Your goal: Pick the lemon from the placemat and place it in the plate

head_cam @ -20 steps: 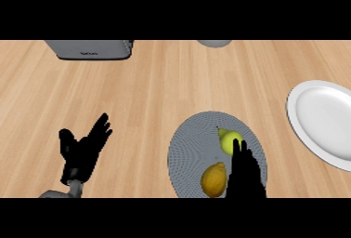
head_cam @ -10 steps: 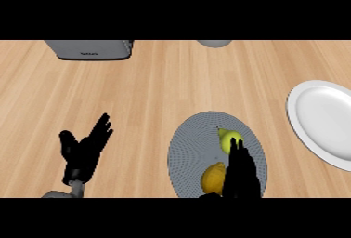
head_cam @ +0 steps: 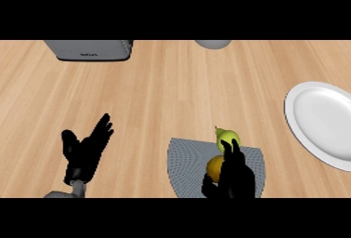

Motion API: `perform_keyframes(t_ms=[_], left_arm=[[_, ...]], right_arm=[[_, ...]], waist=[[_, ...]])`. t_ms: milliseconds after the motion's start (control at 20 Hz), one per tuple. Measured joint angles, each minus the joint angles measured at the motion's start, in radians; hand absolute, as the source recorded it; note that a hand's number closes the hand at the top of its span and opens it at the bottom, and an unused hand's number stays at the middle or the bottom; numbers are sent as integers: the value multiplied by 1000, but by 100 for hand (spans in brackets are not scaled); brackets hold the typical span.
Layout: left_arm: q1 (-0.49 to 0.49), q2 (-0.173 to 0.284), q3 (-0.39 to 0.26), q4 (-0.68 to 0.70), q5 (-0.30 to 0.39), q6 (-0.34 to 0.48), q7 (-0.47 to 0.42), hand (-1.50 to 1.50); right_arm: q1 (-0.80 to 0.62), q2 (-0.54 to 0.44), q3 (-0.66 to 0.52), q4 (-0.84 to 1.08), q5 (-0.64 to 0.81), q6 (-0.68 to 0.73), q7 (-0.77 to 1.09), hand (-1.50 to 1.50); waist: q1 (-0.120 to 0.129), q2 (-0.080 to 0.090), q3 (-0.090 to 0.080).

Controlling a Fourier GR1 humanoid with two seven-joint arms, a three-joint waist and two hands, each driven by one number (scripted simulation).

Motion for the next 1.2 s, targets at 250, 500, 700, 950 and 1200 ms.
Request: perform_keyframes(t_ms=[250,500,700,950,1200], left_arm=[[29,0,9,-18,-7,-22,2,0],[11,-11,0,-18,-20,-23,7,0],[-5,-15,-7,-15,-21,-36,1,0],[-15,-20,-12,-9,-26,-38,2,0],[-17,-16,-3,-8,-25,-37,11,0]], right_arm=[[-21,-3,-7,13,45,5,-5,150],[-207,-6,-139,116,44,4,46,150],[-402,-1,-280,245,87,-18,65,150],[-609,0,-400,381,254,-77,71,150],[-725,2,-504,444,398,-145,92,150]], waist=[[0,-1,-1],[21,7,-1],[50,23,4],[58,27,7],[53,27,9]])
